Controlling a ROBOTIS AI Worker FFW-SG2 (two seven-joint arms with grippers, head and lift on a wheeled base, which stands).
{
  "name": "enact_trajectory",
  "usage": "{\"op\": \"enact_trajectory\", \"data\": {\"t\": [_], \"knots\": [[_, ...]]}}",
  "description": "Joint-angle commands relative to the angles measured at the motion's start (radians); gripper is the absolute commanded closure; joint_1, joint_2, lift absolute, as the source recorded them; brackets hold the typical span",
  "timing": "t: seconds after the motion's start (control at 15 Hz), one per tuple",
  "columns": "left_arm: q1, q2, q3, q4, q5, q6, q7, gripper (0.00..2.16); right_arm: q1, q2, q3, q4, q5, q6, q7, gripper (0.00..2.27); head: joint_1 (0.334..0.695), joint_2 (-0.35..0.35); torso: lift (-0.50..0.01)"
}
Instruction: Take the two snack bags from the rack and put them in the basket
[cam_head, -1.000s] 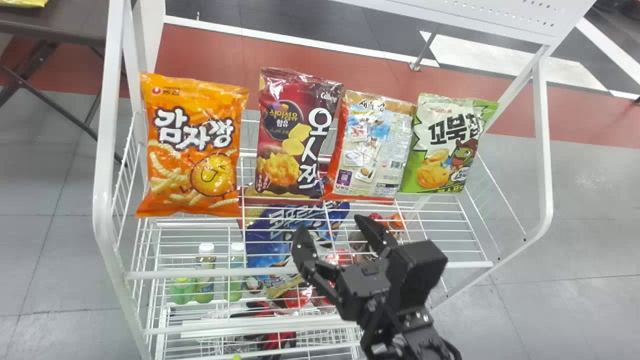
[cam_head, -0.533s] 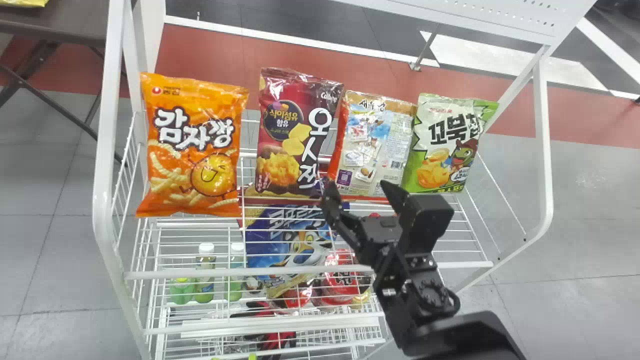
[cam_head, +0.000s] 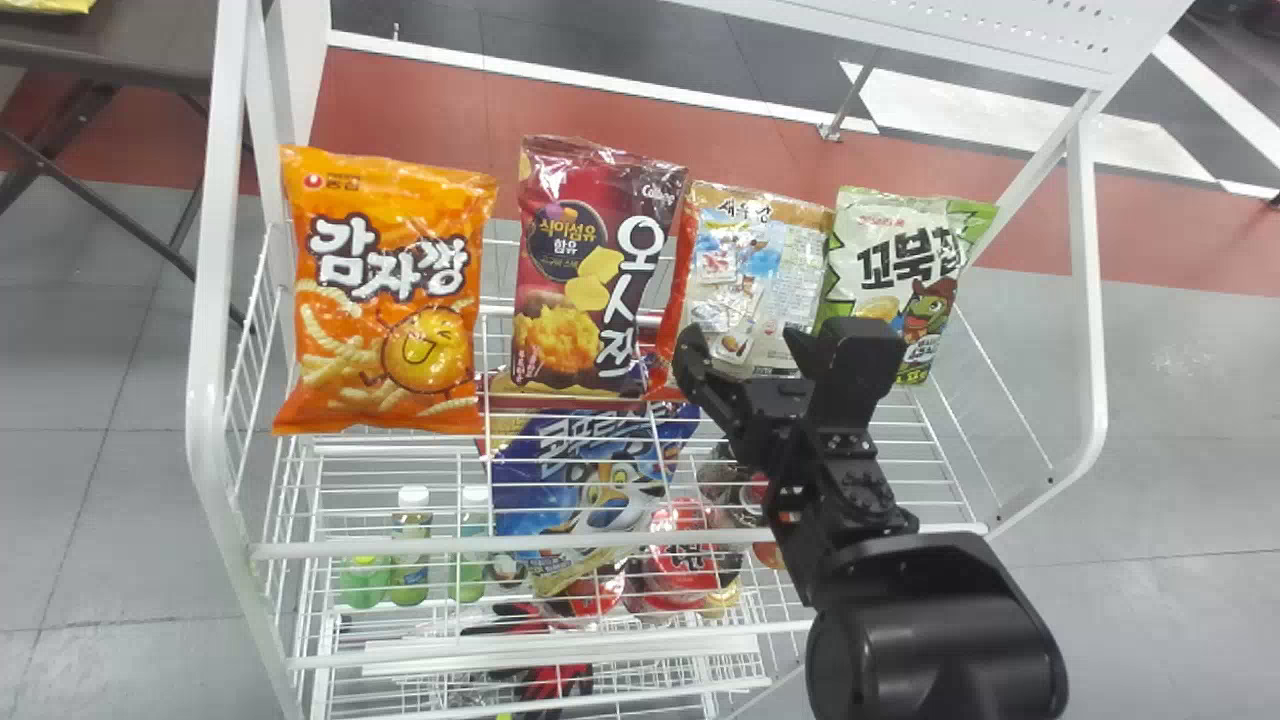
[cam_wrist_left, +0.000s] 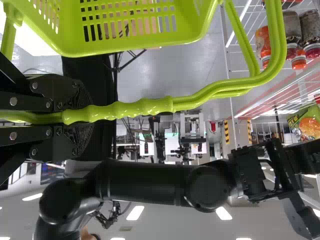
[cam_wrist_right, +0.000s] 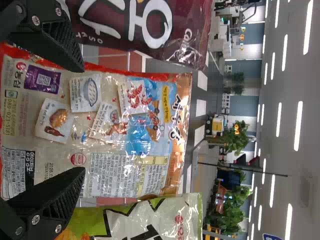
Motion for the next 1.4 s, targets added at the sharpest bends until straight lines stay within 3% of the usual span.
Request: {"op": "enact_trajectory", "data": {"t": [0.0, 0.27, 0.33, 0.4, 0.47, 0.53, 0.6, 1.33], "knots": [[0.008, 0.001, 0.008, -0.004, 0.0, 0.0, -0.008, 1.57, -0.051, 0.0, -0.008, 0.045, 0.0, 0.015, 0.0, 0.11, 0.695, -0.35, -0.01], [0.013, 0.001, 0.019, 0.0, 0.001, 0.0, -0.017, 1.57, -0.136, 0.0, -0.008, 0.105, 0.017, 0.083, -0.002, 0.12, 0.695, -0.35, -0.01], [0.014, 0.002, 0.023, 0.0, 0.001, -0.006, -0.023, 1.57, -0.156, 0.0, -0.009, 0.123, 0.021, 0.095, 0.0, 0.23, 0.695, -0.35, -0.01], [0.016, 0.002, 0.028, 0.003, 0.004, -0.006, -0.023, 1.57, -0.163, 0.0, -0.026, 0.123, 0.018, 0.138, 0.015, 0.6, 0.695, -0.35, -0.01], [0.014, 0.002, 0.031, 0.007, 0.006, -0.009, -0.023, 1.57, -0.154, -0.002, -0.024, 0.12, 0.01, 0.138, 0.031, 1.39, 0.695, -0.35, -0.01], [0.013, 0.002, 0.031, 0.007, 0.006, -0.009, -0.019, 1.57, -0.142, 0.001, -0.015, 0.111, 0.02, 0.113, 0.031, 1.79, 0.695, -0.35, -0.01], [0.009, 0.002, 0.03, 0.007, 0.006, -0.009, -0.017, 1.57, -0.133, 0.001, -0.011, 0.099, 0.023, 0.104, 0.029, 1.99, 0.695, -0.35, -0.01], [0.003, 0.005, 0.025, 0.014, 0.006, -0.006, -0.016, 1.57, -0.062, -0.003, -0.043, -0.009, -0.019, 0.086, 0.075, 2.04, 0.695, -0.35, -0.01]]}}
